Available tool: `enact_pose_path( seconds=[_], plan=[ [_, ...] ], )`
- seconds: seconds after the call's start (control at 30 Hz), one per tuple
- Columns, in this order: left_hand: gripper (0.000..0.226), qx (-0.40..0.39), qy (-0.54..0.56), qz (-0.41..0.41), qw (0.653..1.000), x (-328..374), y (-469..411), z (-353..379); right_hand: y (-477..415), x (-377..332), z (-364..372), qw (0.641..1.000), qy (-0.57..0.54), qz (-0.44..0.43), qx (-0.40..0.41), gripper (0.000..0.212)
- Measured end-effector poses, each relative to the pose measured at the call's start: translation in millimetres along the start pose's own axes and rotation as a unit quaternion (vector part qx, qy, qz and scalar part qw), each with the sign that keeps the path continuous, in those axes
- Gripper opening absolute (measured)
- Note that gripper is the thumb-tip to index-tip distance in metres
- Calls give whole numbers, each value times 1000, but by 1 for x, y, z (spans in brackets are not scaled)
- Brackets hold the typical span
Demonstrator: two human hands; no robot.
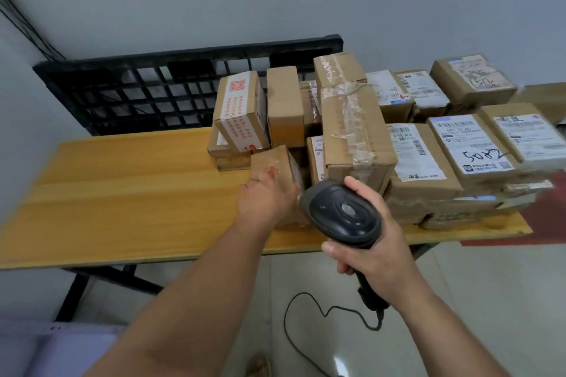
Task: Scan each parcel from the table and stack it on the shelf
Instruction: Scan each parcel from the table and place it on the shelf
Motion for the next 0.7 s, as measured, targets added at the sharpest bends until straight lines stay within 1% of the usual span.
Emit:
enact_pose_path(
  seconds=[0.07,0.1,0.13,0.17,0.23,0.27,0.3,0.4,0.53,0.7],
  plan=[
    [70,-3,111,-48,993,-11,-3,-5,2,3,-3,1000,-3,-2,-18,89],
    [71,-9,164,-57,985,-20,-3,-7,3,4,-4,1000,-6,-3,-25,88],
    [77,-25,212,-68,975,-29,2,-10,5,5,-5,999,-8,-5,-32,88],
    [91,-42,256,-75,963,-38,7,-12,6,6,-5,999,-10,-6,-38,88],
    [126,-63,291,-90,950,-59,20,-14,10,6,-4,998,-18,-6,-51,88],
    [137,-60,297,-95,948,-69,26,-14,12,5,-3,998,-27,-4,-59,87],
    [141,-49,313,-86,945,-81,28,-11,14,3,0,997,-37,-4,-68,87],
    [145,-17,350,-52,935,-100,45,-14,17,-7,8,994,-69,-8,-82,88],
    [138,33,362,-16,931,-117,66,-33,16,-30,23,989,-110,-21,-92,85],
    [133,58,403,12,913,-138,80,-64,21,-56,45,985,-119,-24,-122,88]
  ],
)
Point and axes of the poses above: each hand's wrist, its own y-axis away from the middle knuckle, its own z-axis out of the palm, x = y × z, the point moved 2 cm from there along -y, towards the middle knuckle, and after that the axes turned 7 degrees about y, right-handed, at the moved point
